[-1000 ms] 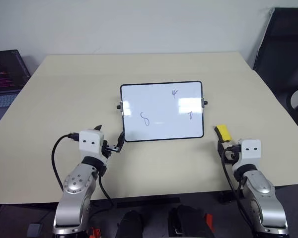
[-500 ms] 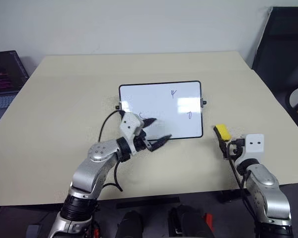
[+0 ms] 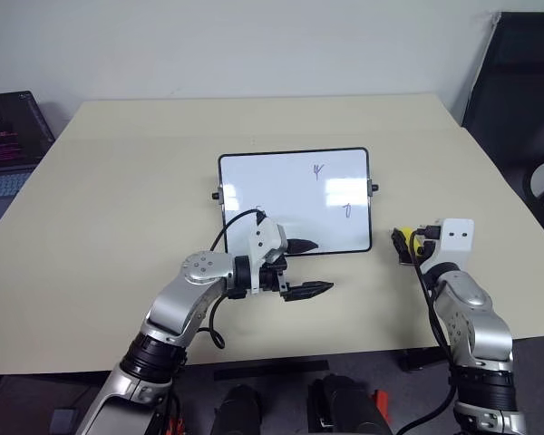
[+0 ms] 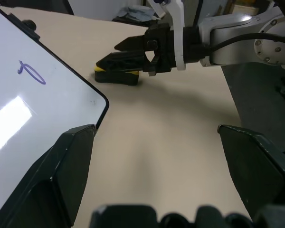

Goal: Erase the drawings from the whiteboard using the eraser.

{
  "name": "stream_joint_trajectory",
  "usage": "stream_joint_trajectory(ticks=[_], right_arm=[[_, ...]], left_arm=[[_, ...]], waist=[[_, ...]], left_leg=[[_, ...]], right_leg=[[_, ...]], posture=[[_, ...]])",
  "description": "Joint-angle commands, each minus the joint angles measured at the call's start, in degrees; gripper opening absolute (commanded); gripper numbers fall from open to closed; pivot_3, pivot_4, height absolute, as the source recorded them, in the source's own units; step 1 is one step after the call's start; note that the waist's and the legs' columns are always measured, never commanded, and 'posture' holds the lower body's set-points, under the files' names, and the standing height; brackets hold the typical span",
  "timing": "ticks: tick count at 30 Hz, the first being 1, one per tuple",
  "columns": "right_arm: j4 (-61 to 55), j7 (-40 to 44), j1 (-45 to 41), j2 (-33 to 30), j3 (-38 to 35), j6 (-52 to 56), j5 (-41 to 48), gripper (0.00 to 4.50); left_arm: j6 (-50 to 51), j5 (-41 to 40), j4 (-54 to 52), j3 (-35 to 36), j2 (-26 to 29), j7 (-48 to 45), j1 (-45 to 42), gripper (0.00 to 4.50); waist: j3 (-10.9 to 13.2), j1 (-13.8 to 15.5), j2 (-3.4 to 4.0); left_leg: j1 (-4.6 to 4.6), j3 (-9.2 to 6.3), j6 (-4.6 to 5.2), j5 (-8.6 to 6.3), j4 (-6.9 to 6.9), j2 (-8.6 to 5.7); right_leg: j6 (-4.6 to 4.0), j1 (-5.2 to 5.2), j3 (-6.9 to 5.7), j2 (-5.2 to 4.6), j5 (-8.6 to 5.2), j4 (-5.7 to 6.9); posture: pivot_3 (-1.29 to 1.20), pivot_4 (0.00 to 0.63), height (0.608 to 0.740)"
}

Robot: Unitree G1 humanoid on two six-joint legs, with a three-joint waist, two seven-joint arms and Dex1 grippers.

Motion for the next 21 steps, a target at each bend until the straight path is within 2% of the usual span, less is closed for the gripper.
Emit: stream_joint_trajectory(ticks=[1, 11, 21], right_arm=[[0.5, 0.3, -0.9, -0.2, -1.1, -0.4, 1.4, 4.46], [1.0, 1.4, -0.2, -1.2, -1.1, 1.7, 3.0, 4.46], [-2.0, 3.8, 0.3, -4.9, -2.3, 11.7, 6.5, 4.46]], left_arm=[[-1.6, 0.1, -0.8, 1.0, 0.3, -0.2, -0.3, 4.5], [-0.9, 0.0, -3.2, 0.8, 0.7, 0.6, 1.8, 4.5], [-1.6, 0.3, -3.2, 0.2, -0.5, 1.8, 1.9, 4.5]], waist=[[0.0, 0.0, 0.0], [0.0, 0.0, 0.01], [0.0, 0.0, 0.01]], left_leg=[[0.0, 0.0, 0.0, 0.0, 0.0, 0.0], [0.01, -0.01, 0.0, 0.0, 0.01, 0.01], [0.0, -0.01, 0.0, 0.0, 0.01, 0.0]], right_leg=[[0.0, 0.0, 0.0, 0.0, 0.0, -0.01], [0.0, 0.0, 0.0, 0.0, 0.0, 0.04], [0.0, 0.01, 0.0, 0.0, 0.0, 0.04]], posture=[[0.0, 0.15, 0.74], [0.0, 0.15, 0.74], [0.0, 0.15, 0.74]])
